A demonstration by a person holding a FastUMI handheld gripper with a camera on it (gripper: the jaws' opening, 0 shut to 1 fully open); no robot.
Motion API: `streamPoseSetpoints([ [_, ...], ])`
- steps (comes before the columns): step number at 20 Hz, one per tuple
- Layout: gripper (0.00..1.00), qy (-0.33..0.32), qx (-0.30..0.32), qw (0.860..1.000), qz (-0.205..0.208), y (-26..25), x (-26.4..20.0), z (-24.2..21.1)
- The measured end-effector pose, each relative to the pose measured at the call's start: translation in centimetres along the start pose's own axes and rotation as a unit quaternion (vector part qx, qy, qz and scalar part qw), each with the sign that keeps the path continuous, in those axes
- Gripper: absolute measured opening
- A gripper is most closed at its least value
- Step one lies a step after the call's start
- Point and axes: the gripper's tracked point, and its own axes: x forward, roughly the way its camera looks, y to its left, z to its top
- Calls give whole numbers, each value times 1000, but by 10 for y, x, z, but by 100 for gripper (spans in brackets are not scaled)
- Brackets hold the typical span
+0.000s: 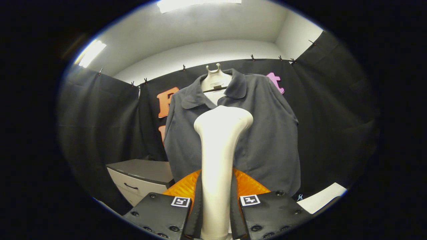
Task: Iron the clothes twice with a garment steamer, once on the left side and once on the right side.
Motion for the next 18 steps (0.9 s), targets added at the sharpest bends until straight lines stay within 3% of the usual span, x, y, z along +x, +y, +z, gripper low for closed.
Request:
streamPoseSetpoints([
  [9,40,-27,-10,999,-15,-78,47,36],
  [18,40,-9,6,1000,-20,-109,92,30],
])
